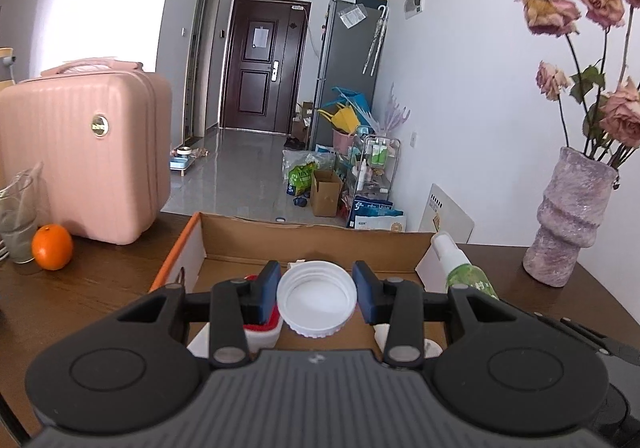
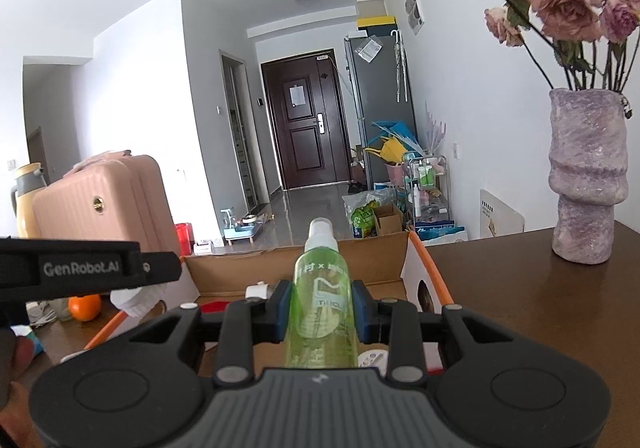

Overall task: Organize rigid objects
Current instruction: 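Carry the white cap and green spray bottle over the cardboard box with both tools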

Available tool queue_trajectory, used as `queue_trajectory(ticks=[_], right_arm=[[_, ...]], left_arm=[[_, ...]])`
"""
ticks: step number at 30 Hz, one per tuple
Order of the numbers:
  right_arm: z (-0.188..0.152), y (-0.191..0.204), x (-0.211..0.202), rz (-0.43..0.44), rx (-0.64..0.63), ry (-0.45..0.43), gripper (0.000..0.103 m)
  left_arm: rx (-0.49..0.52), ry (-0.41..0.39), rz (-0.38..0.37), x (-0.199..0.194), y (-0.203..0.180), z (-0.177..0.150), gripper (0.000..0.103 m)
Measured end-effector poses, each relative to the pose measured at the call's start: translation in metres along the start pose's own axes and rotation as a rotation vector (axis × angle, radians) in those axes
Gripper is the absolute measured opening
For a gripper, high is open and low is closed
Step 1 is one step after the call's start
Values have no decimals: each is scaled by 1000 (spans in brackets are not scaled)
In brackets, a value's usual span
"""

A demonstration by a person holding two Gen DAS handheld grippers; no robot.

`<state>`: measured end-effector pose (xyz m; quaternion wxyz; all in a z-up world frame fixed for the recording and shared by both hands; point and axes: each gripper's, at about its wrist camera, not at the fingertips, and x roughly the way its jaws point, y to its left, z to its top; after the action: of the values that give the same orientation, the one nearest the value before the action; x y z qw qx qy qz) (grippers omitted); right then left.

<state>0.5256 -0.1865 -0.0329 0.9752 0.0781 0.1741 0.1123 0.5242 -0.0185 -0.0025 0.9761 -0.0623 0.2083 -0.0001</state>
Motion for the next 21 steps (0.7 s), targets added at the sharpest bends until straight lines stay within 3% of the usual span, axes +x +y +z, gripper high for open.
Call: queue_trajectory(ticks=[12, 21], right_arm=[[8, -10, 53, -17, -5, 43, 31], [9, -18, 87, -40, 15, 131, 30]], left_arm=[[37, 83, 45, 66, 5, 4, 41], [54, 151, 82, 97, 11, -2, 41]])
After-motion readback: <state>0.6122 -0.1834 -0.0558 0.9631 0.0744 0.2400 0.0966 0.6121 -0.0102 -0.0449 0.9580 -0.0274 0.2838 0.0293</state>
